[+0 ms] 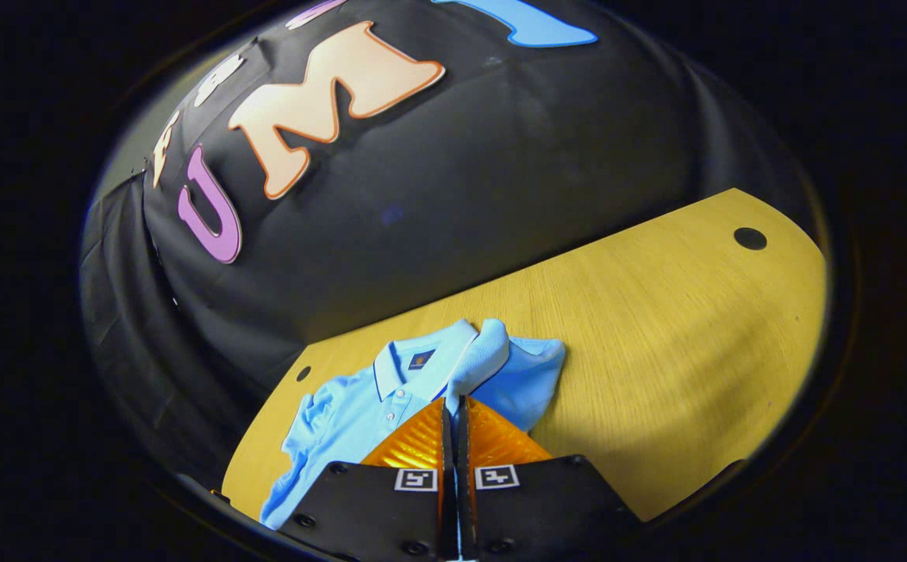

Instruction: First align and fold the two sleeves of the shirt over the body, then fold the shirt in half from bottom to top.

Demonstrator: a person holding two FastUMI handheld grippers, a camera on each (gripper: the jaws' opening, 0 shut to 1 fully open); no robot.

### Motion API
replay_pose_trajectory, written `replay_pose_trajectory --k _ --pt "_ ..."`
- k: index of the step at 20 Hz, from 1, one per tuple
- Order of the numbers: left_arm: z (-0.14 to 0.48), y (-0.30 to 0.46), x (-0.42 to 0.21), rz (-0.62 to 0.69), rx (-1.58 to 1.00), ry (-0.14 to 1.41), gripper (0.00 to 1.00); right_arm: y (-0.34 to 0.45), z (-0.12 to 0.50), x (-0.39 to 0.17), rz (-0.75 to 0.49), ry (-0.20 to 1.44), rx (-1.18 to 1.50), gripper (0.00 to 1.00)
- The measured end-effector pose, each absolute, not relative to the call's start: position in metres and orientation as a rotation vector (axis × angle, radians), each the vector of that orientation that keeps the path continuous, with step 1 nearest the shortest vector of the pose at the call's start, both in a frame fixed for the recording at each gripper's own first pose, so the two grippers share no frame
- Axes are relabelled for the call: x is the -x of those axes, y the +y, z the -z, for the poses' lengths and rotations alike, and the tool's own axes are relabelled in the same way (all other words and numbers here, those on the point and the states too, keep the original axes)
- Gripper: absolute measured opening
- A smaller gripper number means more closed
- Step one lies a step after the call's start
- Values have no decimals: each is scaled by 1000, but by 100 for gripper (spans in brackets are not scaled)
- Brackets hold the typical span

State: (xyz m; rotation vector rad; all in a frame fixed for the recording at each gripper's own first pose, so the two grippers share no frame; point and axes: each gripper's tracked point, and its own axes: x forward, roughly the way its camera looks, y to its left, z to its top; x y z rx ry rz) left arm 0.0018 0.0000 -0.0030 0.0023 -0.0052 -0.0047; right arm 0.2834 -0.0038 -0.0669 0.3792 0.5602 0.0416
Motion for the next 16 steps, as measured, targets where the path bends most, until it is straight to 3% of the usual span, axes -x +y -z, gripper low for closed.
replay_pose_trajectory --k 4,8,9,11,14,15,16 --pt "3 0 -2 5 -2 -7 96 23 97 -285 -63 642 -470 4" --pt "3 0 -2 5 -2 -6 96 34 102 -281 -110 666 -511 11" --pt "3 0 -2 5 -2 -6 96 39 102 -281 -126 663 -525 22" --pt "2 -1 -1 5 -2 -6 96 50 99 -281 -168 662 -566 30" --pt "3 -1 -1 5 -1 -6 96 56 91 -271 -211 670 -570 68" --pt "2 0 -1 5 -2 -5 96 57 86 -265 -225 665 -545 94" --pt "3 0 -1 5 -1 -4 96 56 84 -262 -229 655 -510 89"
